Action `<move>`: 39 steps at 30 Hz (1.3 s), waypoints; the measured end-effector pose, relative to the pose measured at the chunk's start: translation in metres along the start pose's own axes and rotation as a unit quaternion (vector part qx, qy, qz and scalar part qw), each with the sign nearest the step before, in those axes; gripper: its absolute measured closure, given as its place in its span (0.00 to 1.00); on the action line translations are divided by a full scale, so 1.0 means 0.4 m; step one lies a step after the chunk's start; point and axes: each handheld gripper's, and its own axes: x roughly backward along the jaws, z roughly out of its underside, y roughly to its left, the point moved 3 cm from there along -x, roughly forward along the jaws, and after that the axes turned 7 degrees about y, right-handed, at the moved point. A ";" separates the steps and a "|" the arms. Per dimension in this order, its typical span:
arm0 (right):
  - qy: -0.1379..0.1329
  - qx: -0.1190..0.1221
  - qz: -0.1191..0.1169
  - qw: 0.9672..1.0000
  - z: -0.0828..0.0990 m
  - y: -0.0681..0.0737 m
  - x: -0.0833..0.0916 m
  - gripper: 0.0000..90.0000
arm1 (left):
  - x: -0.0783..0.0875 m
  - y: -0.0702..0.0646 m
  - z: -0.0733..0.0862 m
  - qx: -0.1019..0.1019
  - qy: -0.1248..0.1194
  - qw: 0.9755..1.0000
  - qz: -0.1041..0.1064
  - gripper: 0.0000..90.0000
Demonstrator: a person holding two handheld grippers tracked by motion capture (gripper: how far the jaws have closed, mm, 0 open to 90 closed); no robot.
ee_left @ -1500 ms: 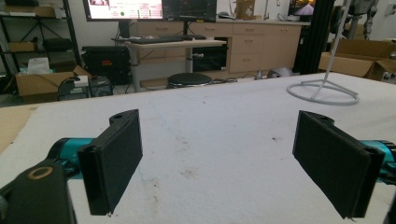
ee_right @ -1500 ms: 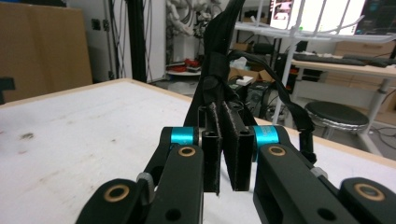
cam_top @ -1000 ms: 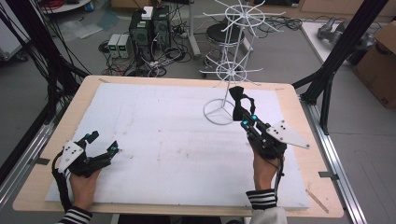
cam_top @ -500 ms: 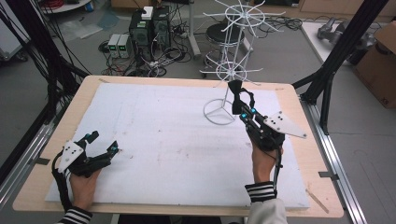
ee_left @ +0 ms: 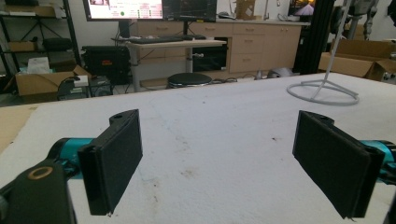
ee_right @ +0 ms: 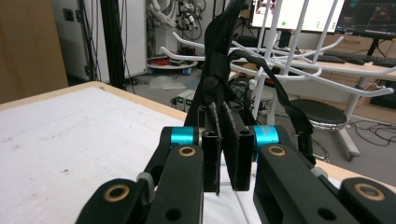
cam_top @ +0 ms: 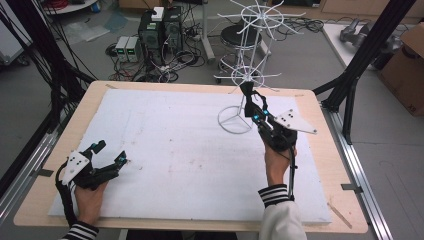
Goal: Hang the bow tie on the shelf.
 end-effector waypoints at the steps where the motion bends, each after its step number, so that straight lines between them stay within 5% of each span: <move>1: 0.000 0.000 0.000 1.000 0.000 0.000 0.000 0.95 | 0.000 0.000 0.000 0.000 0.000 1.000 0.000 0.18; 29: 0.041 -0.026 0.003 0.999 0.025 -0.041 -0.068 0.88 | 0.000 0.001 0.000 0.002 0.000 1.000 0.000 0.18; 31: 0.040 -0.030 -0.002 0.999 0.026 -0.040 -0.069 0.79 | 0.000 0.001 0.000 0.003 0.000 1.000 -0.001 0.18; 34: 0.060 -0.025 -0.006 0.998 0.029 -0.028 -0.072 0.35 | 0.000 0.003 0.000 0.006 0.000 1.000 -0.001 0.18; 39: 0.092 -0.009 -0.005 0.996 0.035 -0.010 -0.054 0.11 | 0.000 0.002 0.000 0.003 0.001 1.000 -0.002 0.18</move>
